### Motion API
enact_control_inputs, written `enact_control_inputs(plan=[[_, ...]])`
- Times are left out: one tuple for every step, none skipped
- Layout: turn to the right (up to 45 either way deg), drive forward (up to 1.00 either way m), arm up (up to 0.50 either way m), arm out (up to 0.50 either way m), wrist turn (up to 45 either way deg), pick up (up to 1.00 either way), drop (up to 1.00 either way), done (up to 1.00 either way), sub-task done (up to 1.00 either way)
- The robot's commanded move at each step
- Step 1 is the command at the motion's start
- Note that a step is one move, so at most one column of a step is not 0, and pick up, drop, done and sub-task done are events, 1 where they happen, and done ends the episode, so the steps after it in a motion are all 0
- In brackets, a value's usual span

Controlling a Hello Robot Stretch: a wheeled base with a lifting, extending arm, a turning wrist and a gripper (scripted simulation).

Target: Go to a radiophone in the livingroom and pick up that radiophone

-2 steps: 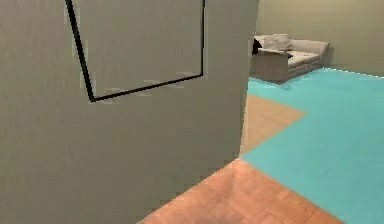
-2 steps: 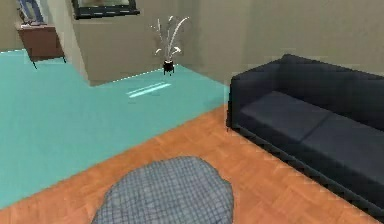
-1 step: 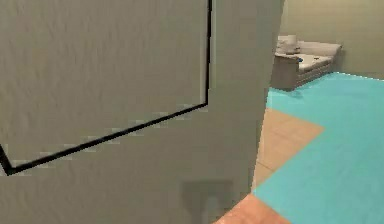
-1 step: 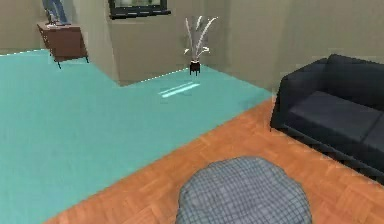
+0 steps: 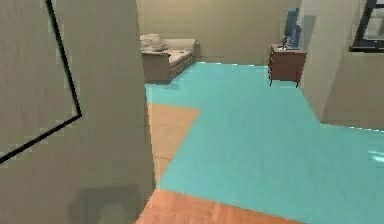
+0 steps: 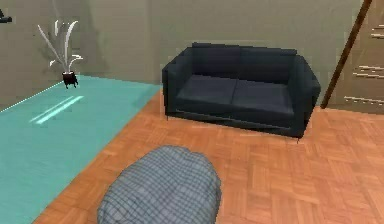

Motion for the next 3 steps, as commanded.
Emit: enact_control_inputs(plan=[[0.0, 1.00, 0.00, 0.00, 0.0, 0.00, 0.00, 0.00, 0.00], [0.0, 1.00, 0.00, 0.00, 0.0, 0.00, 0.00, 0.00, 0.00], [0.0, 1.00, 0.00, 0.00, 0.0, 0.00, 0.00, 0.00, 0.00]])
